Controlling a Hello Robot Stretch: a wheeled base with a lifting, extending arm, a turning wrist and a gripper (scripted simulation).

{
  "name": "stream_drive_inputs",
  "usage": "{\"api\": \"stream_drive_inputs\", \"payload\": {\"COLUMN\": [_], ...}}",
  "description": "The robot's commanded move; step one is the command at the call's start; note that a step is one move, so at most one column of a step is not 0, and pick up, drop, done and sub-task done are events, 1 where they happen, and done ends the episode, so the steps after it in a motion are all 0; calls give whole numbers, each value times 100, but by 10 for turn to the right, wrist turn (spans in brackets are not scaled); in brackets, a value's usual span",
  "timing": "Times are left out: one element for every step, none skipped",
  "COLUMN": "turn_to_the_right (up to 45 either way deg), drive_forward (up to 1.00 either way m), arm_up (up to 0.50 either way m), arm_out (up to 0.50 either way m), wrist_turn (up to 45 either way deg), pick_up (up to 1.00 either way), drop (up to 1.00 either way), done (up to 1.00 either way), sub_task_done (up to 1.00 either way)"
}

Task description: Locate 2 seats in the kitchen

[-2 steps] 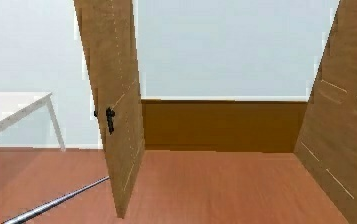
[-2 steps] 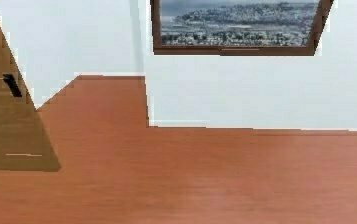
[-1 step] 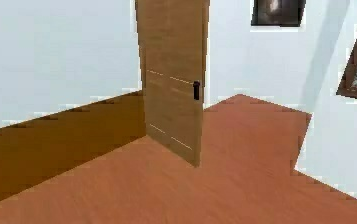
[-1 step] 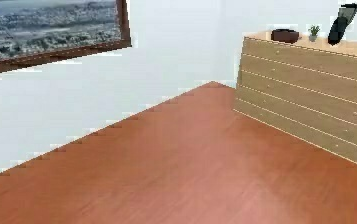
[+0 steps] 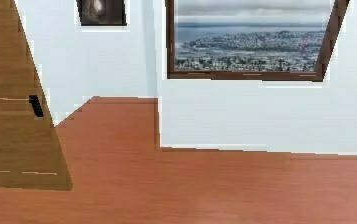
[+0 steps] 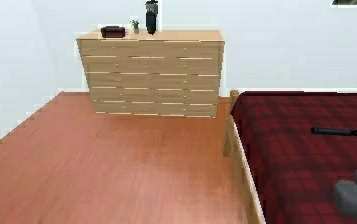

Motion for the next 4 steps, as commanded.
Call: {"api": "stream_drive_inputs", "payload": {"turn_to_the_right": [0, -450, -330, 0], "drive_forward": [10, 0, 0, 100], "arm_up": [0, 0, 0, 0], "arm_out": [0, 0, 0, 0], "wrist_turn": [0, 0, 0, 0], "pick_up": [0, 0, 0, 0], "drop": [0, 0, 0, 0], "done": [0, 0, 0, 0], "sub_task_done": [0, 0, 0, 0]}}
